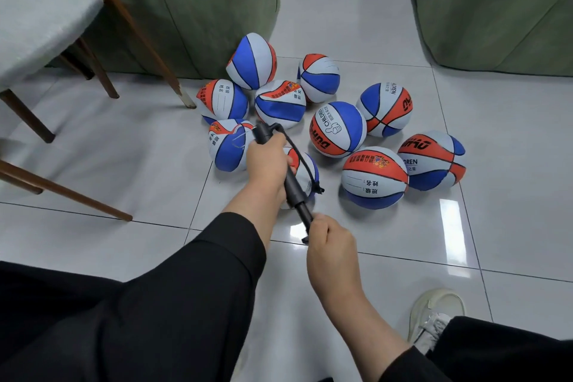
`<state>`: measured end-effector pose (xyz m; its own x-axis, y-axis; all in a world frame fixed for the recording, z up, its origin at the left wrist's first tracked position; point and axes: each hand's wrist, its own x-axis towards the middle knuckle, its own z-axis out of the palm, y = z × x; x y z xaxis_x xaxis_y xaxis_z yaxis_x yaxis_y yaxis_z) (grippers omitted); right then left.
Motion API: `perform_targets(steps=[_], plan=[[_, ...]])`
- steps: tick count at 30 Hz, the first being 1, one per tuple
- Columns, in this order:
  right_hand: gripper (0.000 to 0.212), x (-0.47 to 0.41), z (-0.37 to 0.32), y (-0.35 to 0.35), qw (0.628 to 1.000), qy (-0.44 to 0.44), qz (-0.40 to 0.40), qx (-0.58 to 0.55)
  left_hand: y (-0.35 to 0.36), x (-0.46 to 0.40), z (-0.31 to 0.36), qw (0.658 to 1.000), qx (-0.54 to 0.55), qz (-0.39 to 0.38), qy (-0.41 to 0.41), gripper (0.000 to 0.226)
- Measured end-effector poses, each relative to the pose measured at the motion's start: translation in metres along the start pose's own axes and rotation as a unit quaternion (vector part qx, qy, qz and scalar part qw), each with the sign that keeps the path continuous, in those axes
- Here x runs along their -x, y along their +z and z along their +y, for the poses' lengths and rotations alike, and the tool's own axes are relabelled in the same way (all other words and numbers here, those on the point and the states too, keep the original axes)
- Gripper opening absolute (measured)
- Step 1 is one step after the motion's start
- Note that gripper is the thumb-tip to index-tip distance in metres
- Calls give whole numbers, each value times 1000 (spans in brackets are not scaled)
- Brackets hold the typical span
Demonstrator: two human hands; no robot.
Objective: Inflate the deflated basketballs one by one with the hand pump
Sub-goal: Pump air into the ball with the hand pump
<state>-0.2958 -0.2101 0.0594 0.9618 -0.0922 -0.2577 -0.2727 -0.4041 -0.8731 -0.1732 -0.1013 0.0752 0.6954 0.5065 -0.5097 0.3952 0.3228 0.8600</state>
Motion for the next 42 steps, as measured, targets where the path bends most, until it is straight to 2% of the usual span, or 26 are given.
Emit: perform_targets(steps=[7,16,19,23,29,32,36,42], plan=[[40,5,5,1,1000,-19,-10,9,-15,-17,6,999,9,19,-32,15],[29,-12,1,2,1000,10,25,9,9,14,-14,1000,0,1,2,14],[33,-13,-1,3,1000,-6,13,17,6,12,-9,1000,21,-6,0,6],[34,-3,6,4,1000,-15,1,21,-1,3,0,1000,2,-4,3,11],[48,10,15,5,999,-23,-18,22,-19,-22,13,1000,2,23,-10,16],[46,2,10,4,1000,-24,4,15,-14,-15,3,999,17,16,-29,23],[32,-8,3,4,1000,-18,13,15,-4,4,-11,999,28,1,-27,14],[32,-14,-1,3,999,-22,0,23,-3,6,-18,999,41,-5,-30,17]])
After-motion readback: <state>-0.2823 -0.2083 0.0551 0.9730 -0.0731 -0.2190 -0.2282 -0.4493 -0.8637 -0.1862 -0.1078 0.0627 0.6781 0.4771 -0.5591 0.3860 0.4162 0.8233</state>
